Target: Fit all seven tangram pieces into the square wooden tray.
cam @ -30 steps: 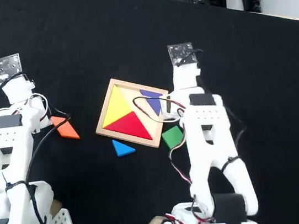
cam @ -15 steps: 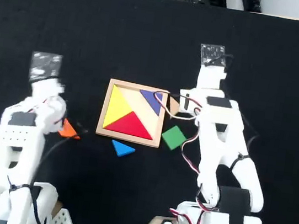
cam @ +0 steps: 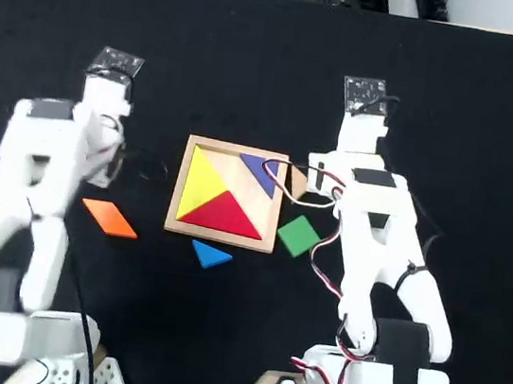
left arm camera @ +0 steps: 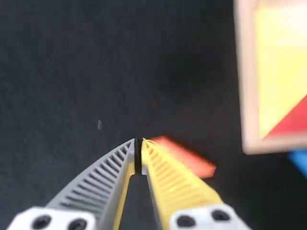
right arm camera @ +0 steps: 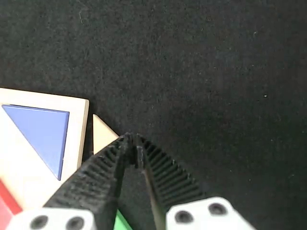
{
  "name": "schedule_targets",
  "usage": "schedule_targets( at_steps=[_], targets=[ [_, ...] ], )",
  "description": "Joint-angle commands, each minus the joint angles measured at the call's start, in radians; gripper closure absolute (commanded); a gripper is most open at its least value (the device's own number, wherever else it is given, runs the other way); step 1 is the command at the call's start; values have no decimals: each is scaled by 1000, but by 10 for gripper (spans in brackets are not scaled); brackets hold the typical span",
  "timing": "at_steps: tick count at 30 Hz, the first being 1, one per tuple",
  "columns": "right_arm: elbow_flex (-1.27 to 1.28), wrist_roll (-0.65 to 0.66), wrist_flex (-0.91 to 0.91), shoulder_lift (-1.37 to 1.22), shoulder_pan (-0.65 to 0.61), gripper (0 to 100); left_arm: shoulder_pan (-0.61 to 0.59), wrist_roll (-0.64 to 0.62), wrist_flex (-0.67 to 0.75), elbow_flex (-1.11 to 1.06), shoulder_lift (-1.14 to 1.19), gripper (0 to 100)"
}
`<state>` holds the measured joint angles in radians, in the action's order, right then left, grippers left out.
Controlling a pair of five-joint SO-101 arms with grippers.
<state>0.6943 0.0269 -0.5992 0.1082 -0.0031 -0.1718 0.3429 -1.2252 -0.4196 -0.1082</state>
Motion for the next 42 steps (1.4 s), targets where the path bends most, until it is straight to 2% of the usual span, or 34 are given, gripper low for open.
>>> schedule_targets(
  at_steps=[1,3,5,13,15,19,23,26,28,33,35,42],
  targets=[
    [-5,-2,17,4,14,987,-19,213,-255,136,64,961],
    [-5,0,17,4,14,987,-7,270,-293,88,34,961],
    [-5,0,17,4,14,987,-5,269,-275,19,-23,961],
    [-4,0,17,4,14,987,-5,288,-17,-355,-425,957],
    [-4,0,17,2,14,987,30,379,-14,-406,-499,956],
    [-33,0,15,-47,14,987,73,519,-32,-423,-483,955],
    [-88,0,6,-124,15,987,64,534,25,-406,-396,939],
    [-136,31,-44,-163,15,987,64,531,31,-403,-344,853],
    [-165,34,-71,-185,15,987,64,456,48,-406,-319,854],
    [-183,37,-83,-199,17,987,4,-94,132,-412,-292,920],
    [-185,37,-83,-199,17,987,-30,-253,135,-412,-290,912],
    [-182,40,-83,-199,17,987,-84,-466,167,-433,-279,831]
  ],
)
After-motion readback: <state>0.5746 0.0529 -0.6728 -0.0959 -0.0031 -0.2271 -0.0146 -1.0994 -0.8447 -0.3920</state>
